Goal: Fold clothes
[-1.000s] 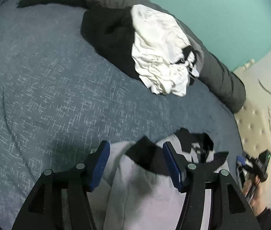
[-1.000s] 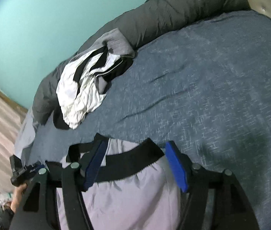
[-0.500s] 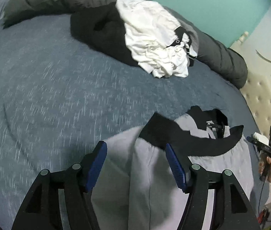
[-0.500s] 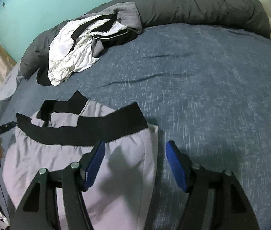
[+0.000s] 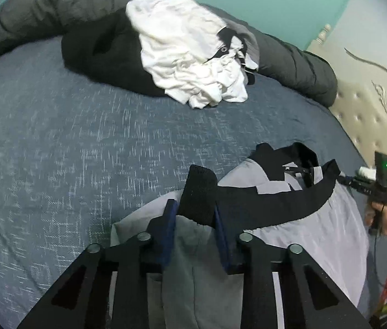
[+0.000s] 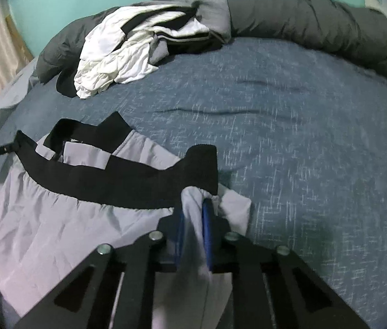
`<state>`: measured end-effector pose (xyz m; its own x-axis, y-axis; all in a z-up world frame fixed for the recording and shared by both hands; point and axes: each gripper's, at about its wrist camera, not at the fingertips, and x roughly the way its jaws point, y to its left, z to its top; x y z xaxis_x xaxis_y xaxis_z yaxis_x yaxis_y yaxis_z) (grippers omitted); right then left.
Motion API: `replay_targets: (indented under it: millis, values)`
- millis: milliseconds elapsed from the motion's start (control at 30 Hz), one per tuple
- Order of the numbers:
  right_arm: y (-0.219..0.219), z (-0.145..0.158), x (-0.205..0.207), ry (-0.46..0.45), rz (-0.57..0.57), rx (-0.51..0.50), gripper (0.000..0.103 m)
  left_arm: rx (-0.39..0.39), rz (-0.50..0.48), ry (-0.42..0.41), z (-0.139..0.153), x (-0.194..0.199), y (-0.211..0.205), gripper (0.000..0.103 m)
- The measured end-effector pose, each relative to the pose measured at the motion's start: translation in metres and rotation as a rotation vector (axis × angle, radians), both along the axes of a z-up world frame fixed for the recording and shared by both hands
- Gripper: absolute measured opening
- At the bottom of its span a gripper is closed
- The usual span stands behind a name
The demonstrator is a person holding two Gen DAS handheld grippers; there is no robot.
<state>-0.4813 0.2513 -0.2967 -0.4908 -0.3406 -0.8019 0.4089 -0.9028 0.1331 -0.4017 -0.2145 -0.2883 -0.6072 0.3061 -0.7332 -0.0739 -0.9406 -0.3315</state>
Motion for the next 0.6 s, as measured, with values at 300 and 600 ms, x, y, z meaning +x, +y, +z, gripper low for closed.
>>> replay_targets:
  millis: [300, 600]
  values:
    - [-0.002, 0.044, -0.008, 0.134, -0.06, -0.01, 0.009, -0.016, 0.082, 0.048, 0.038, -0.002, -0.019, 0.022]
    - [-0.023, 0.011, -0.045, 0.071, -0.126, 0.107, 0.009, -0.081, 0.121, -0.031, 0.001, -0.037, -0.013, 0.022]
